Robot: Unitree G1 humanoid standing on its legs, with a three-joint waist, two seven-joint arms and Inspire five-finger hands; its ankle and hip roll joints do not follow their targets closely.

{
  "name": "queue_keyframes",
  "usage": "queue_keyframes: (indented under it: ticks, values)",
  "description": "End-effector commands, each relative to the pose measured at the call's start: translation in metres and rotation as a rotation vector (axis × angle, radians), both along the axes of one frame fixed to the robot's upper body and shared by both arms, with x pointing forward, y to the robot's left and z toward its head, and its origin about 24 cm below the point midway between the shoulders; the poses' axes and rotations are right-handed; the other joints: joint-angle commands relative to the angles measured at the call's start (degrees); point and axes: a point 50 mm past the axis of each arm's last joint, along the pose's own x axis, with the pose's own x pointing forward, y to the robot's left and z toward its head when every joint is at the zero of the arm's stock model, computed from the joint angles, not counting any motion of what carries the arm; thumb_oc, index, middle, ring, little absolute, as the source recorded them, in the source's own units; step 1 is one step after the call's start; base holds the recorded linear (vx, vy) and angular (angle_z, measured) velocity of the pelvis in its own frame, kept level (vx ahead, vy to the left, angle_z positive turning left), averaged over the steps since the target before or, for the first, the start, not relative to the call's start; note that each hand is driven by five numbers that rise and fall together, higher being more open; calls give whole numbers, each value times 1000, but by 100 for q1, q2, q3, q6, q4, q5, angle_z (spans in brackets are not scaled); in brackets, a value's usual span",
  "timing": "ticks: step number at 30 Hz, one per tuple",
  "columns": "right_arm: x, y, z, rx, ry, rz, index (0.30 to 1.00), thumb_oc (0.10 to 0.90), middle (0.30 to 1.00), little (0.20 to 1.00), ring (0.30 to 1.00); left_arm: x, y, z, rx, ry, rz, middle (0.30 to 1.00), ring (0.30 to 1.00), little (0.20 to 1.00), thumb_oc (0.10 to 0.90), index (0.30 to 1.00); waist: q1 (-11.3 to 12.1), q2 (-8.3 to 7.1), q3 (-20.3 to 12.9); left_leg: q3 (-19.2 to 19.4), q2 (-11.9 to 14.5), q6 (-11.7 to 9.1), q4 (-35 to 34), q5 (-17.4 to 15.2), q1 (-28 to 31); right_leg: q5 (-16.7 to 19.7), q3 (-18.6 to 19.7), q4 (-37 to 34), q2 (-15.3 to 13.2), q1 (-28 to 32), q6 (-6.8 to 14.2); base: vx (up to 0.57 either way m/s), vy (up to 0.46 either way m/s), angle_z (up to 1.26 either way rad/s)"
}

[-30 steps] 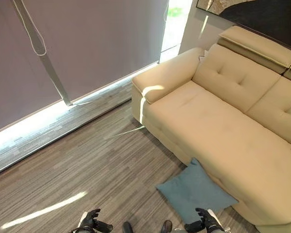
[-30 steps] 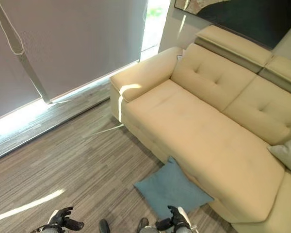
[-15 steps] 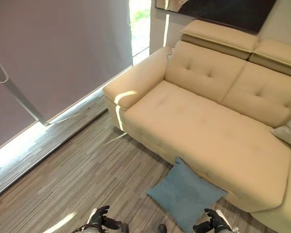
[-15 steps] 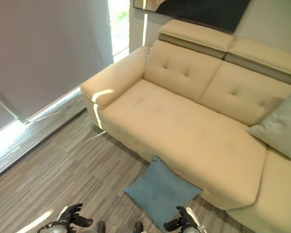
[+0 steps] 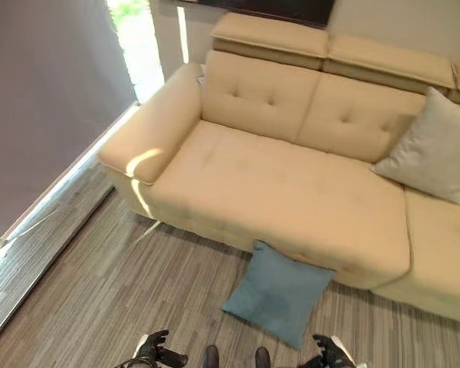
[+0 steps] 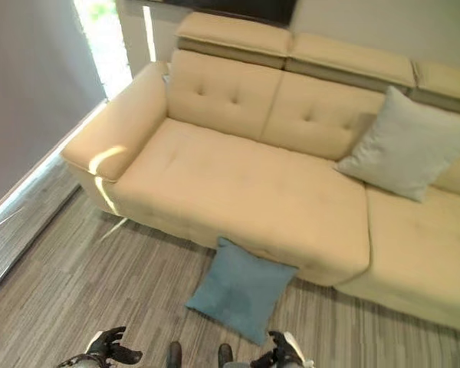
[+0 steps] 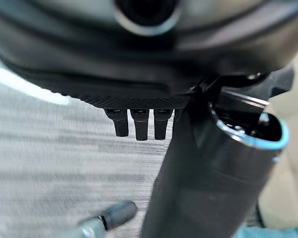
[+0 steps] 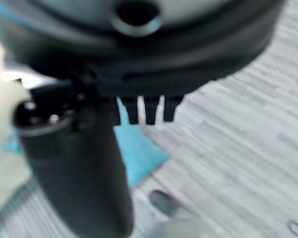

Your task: Pick up all the scattered cushions and arrange them neatly on the sofa.

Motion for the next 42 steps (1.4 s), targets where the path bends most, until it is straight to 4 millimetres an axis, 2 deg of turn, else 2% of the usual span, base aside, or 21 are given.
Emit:
queue_keyframes:
  ticks: [1, 3, 4, 5, 11, 13, 15, 17, 20, 21, 25, 28, 32, 33, 36, 39, 40, 41, 42]
  values:
    - [3, -20, 6, -65, -23, -4, 900, 800, 900, 900, 900, 16, -2, 5, 0, -65, -13, 900, 900, 900, 800, 900, 116, -60, -61, -337, -62, -109, 116, -681, 49, -150, -49, 318, -127, -46, 179, 37, -25, -21]
    - [3, -21, 6, -69, -23, -7, 900, 800, 900, 900, 900, 15, -3, 5, -3, -65, -11, 900, 900, 900, 800, 900, 134, -54, -66, -265, -48, -114, 117, -699, 71, -103, -185, 265, -186, -29, 192, 39, -81, -18]
    - [3, -21, 6, -70, -25, -8, 900, 800, 900, 900, 900, 17, -4, 5, -6, -71, -12, 900, 900, 900, 800, 900, 164, -56, -61, -134, 12, -149, 130, -725, 92, -49, -542, 250, -293, -51, 189, 46, -157, -26]
    - [3, -21, 6, -70, -23, -10, 900, 800, 900, 900, 900, 18, -4, 6, -6, -74, -15, 900, 900, 900, 800, 900, 162, -69, -72, -100, 22, -162, 126, -738, 107, -41, -639, 184, -320, -14, 203, 54, -178, -54]
    - [-2, -22, 5, -58, -14, -30, 900, 800, 900, 900, 900, 25, -13, 6, -31, -93, -37, 900, 900, 900, 800, 900, 25, -120, -123, -124, 99, -296, 285, -843, 140, -116, -443, 55, -194, 107, 112, 59, -159, -15]
    - [-2, -27, 7, -58, -29, -53, 900, 800, 900, 900, 900, 28, -22, 6, -51, -96, -68, 900, 900, 900, 800, 900, -69, -157, -54, -86, 153, -483, 1123, -1010, -122, -246, -273, -52, -76, 238, -32, 26, -247, 15]
    - [1, -33, 9, -70, -43, -69, 900, 800, 900, 900, 900, 35, -29, 7, -70, -115, -73, 900, 900, 900, 800, 900, -57, -196, 100, -141, 183, -628, 1984, -866, -539, -284, -260, -109, -59, 357, -161, -39, -128, 22]
    - [2, -36, 11, -72, -52, -86, 900, 800, 900, 900, 900, 37, -31, 8, -79, -123, -67, 900, 900, 900, 800, 900, -58, -200, 159, -253, 150, -625, 2160, -836, -720, -343, -217, -164, 0, 440, -240, 5, -79, 6]
    - [0, -38, 11, -76, -52, -93, 900, 800, 900, 900, 900, 35, -32, 7, -85, -120, -59, 900, 900, 900, 800, 900, -28, -209, 137, -399, 60, -565, 1871, -921, -799, -371, -155, -253, 28, 518, -216, 101, -31, -4]
    - [-3, -39, 10, -83, -40, -91, 900, 800, 900, 900, 900, 32, -33, 5, -85, -111, -51, 900, 900, 900, 800, 900, 6, -181, 105, -554, 17, -541, 1506, -780, -863, -399, -88, -298, 102, 579, -181, 156, -1, -4]
    - [-7, -44, 9, -101, -22, -91, 900, 800, 900, 900, 900, 28, -32, 3, -86, -90, -50, 900, 900, 900, 800, 900, 42, -82, 78, -755, 34, -517, 967, -529, -866, -527, 115, -298, 219, 679, -156, 158, 54, -20]
    - [-15, -43, 6, -104, 6, -86, 900, 800, 900, 900, 900, 25, -31, 2, -87, -82, -51, 900, 900, 900, 800, 900, 35, -82, 29, -725, 3, -460, 919, -569, -744, -557, 237, -281, 188, 731, -129, 143, 90, -60]
    - [-15, -39, 4, -102, 17, -71, 900, 800, 900, 900, 900, 23, -27, 3, -77, -83, -44, 900, 900, 900, 800, 900, 73, -109, 62, -553, 6, -373, 875, -637, -644, -549, 414, -185, 131, 676, -65, 91, 100, -42]
    - [-13, -37, 5, -102, 13, -64, 900, 800, 900, 900, 900, 28, -22, 6, -67, -108, -23, 900, 900, 900, 800, 900, 114, -123, 93, -404, 9, -310, 847, -688, -652, -527, 487, -91, 80, 536, -1, 17, 52, -34]
    - [-6, -36, 7, -101, -11, -72, 900, 800, 900, 900, 900, 35, -18, 11, -67, -152, 20, 900, 900, 900, 800, 900, 143, -132, 155, -269, 16, -255, 847, -731, -729, -506, 514, 37, 24, 316, 71, 8, 62, -39]
    - [11, -36, 14, -108, -72, -82, 900, 800, 900, 900, 900, 52, -11, 21, -73, -248, 105, 900, 900, 900, 800, 900, 191, -129, 356, -97, 72, -212, 887, -750, -941, -450, 384, 476, -38, -249, 148, -148, 11, -44]
    - [36, -34, 26, -115, -159, -81, 900, 800, 900, 900, 900, 75, -9, 36, -97, -358, 158, 900, 900, 900, 800, 900, 286, -109, 639, 88, 215, -243, 1028, -747, -1278, -297, -216, 1034, -275, -906, 211, -226, -24, -53]
    - [36, -34, 26, -115, -159, -81, 900, 800, 900, 900, 900, 75, -9, 36, -97, -358, 158, 900, 900, 900, 800, 900, 277, -109, 625, 80, 212, -241, 1043, -749, -1308, -302, -223, 1049, -280, -932, 211, -253, -88, -88]
    - [56, -36, 39, -111, -255, -109, 900, 800, 900, 900, 900, 101, -12, 53, -114, -465, 144, 900, 900, 900, 800, 900, 202, -104, 862, 158, 224, -257, 1493, -784, -1833, -333, -372, 1104, -388, -1195, 96, -71, -62, -53]
